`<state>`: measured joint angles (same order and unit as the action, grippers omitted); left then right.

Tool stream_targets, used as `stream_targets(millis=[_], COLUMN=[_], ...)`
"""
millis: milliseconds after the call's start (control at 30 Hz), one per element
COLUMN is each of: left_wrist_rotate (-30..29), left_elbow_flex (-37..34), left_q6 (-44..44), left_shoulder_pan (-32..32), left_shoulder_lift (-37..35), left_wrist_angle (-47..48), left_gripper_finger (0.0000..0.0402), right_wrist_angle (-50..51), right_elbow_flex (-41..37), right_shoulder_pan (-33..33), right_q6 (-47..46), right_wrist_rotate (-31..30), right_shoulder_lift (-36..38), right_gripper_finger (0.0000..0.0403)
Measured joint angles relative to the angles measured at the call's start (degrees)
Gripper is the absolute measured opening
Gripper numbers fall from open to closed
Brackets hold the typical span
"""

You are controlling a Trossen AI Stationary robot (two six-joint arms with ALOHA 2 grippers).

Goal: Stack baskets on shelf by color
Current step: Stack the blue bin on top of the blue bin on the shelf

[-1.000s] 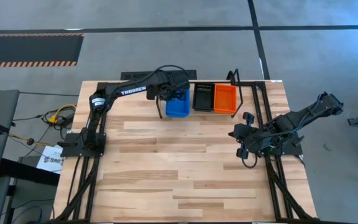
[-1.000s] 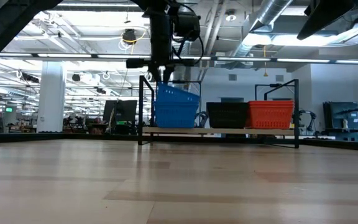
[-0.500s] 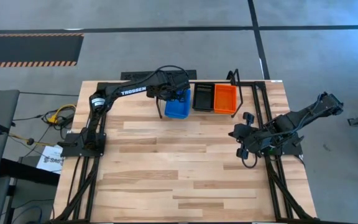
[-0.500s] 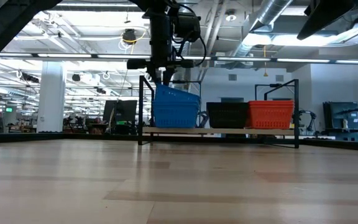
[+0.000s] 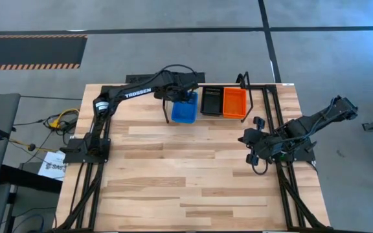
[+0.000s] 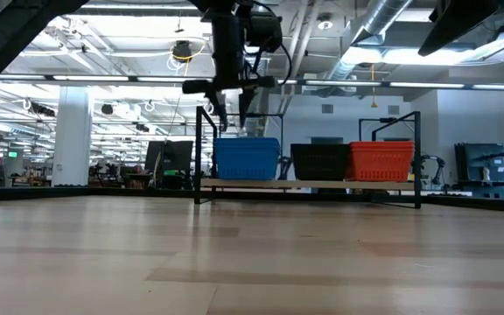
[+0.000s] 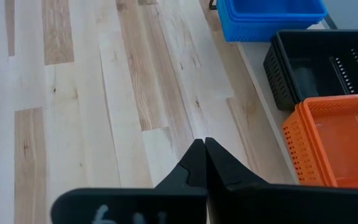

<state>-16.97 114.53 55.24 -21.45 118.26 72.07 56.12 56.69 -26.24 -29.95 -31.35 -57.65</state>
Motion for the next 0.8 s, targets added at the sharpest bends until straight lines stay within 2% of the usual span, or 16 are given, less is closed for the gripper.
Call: stream_targets(millis=[233, 400, 500, 667, 800], left_wrist_rotate=[0.2, -1.0, -3.9, -18.9, -29.9], left_elbow_flex=[9.8, 20.3, 18.2, 18.1, 18.1], left_q6=[-8.7, -13.4, -15.8, -15.8, -15.4], left_shoulder_pan=[3.2, 8.7, 13.8, 24.3, 32.1], left_shoulder_lift=[0.0, 0.0, -4.1, -9.7, -12.3], left_wrist_angle=[1.1, 5.7, 3.6, 6.8, 10.9], left_gripper_finger=[0.0131, 0.0118, 0.0110, 0.0098, 0.0091], right_wrist_angle=[-0.6, -7.3, -13.0, -23.5, -35.6], right_elbow_flex=[0.0, 0.0, 0.0, 0.0, 0.0], right_shoulder_pan=[0.1, 0.2, 1.0, 7.4, 14.7], right_q6=[0.0, 3.3, 6.7, 13.3, 18.9], right_wrist_rotate=[0.0, 1.3, 2.6, 11.7, 26.7], right_shoulder_lift=[0.0, 0.0, -0.5, -3.8, -10.2], right_gripper_finger=[0.0003, 0.0002, 0.0001, 0.0001, 0.0001])
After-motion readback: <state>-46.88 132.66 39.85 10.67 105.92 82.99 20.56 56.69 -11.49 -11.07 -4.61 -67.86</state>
